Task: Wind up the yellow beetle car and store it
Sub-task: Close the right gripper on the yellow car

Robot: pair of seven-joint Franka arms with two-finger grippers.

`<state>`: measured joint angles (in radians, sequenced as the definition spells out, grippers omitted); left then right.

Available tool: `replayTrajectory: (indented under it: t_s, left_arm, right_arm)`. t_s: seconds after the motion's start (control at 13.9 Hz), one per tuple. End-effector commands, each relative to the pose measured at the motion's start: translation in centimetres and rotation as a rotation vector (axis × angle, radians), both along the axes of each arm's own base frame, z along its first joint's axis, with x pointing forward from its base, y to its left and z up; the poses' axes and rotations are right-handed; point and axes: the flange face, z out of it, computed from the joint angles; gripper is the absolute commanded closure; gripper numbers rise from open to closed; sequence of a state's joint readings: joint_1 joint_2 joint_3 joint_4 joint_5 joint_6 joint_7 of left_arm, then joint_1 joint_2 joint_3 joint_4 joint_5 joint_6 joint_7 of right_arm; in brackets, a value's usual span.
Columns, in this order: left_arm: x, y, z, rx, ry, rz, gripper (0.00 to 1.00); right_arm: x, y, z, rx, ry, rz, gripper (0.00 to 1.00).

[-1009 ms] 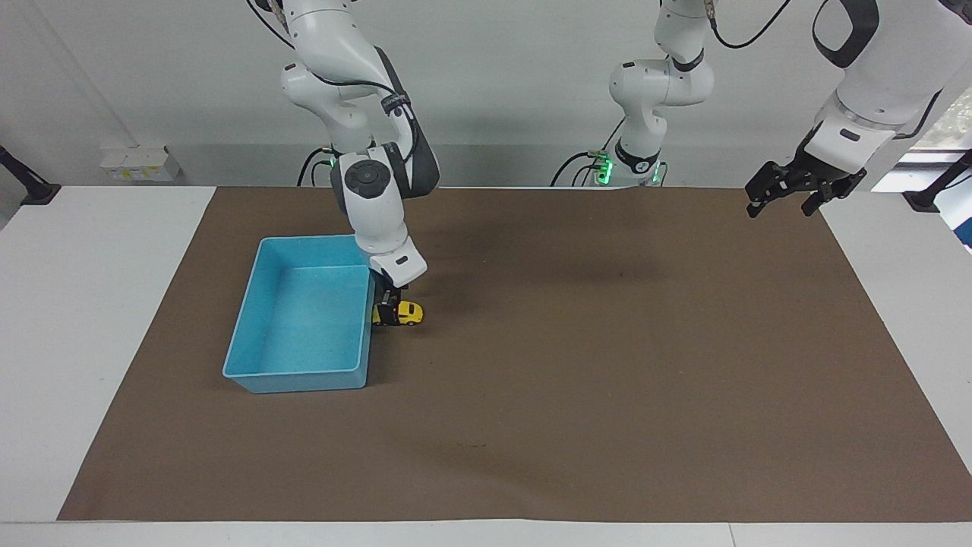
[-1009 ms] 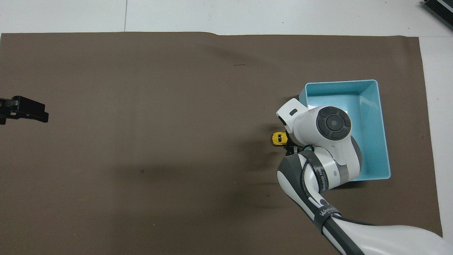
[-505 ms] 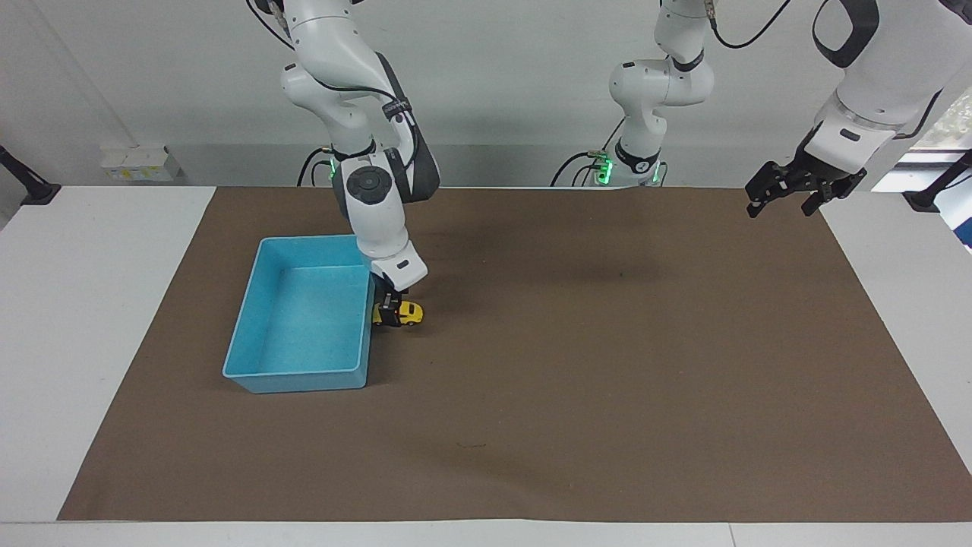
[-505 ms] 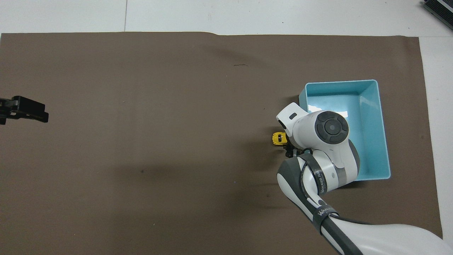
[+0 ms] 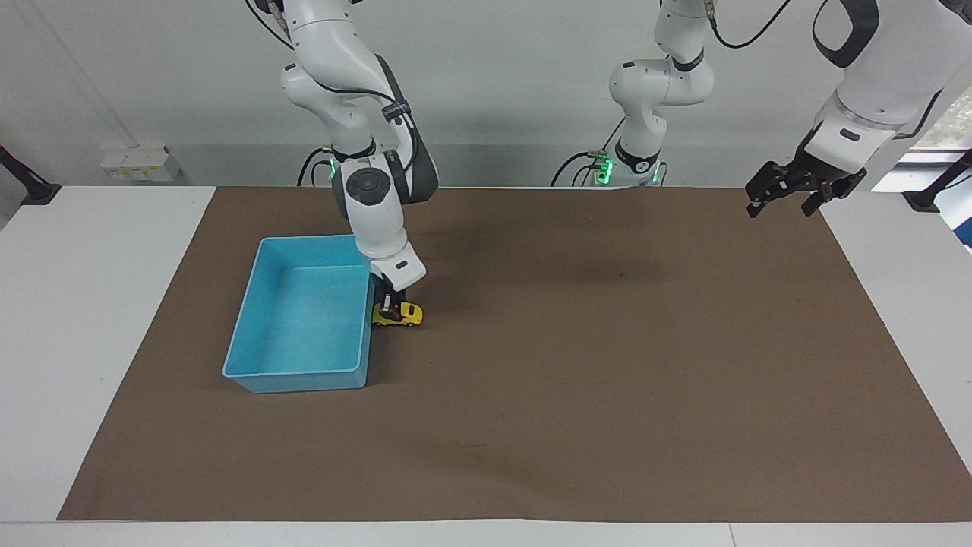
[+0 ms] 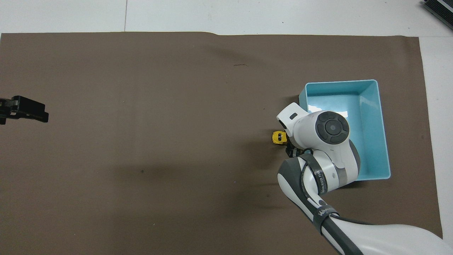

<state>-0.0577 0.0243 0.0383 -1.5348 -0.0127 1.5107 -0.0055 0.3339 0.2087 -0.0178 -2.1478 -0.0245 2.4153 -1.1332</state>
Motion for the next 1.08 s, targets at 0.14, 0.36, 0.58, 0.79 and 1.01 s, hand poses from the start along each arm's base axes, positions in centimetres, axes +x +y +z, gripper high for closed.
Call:
replayTrajectory:
  t_s: [0.14, 0.36, 0.58, 0.79, 1.01]
  left_arm:
    - [-0.7, 0.4, 0.5, 0.017, 0.005, 0.003, 0.0]
    - [-0.7, 0.3, 0.5, 0.017, 0.007, 0.002, 0.0]
    - [-0.7, 0.3, 0.5, 0.017, 0.007, 0.002, 0.0]
    - [-0.7, 0.4, 0.5, 0.017, 0.005, 0.003, 0.0]
    - [-0.7, 0.4, 0.5, 0.017, 0.007, 0.003, 0.0]
  right_arm:
    - [1.0, 0.7, 0.8, 0.007, -0.037, 0.007, 0.86]
    - [1.5, 1.9, 2.2, 0.016, -0.056, 0.015, 0.88]
    - [2.3, 3.1, 4.3, 0.033, -0.09, -0.006, 0.9]
    - [3.1, 4.7, 7.5, 0.03, -0.078, 0.017, 0.9]
    - [3.3, 4.8, 10.8, 0.02, -0.057, 0.017, 0.9]
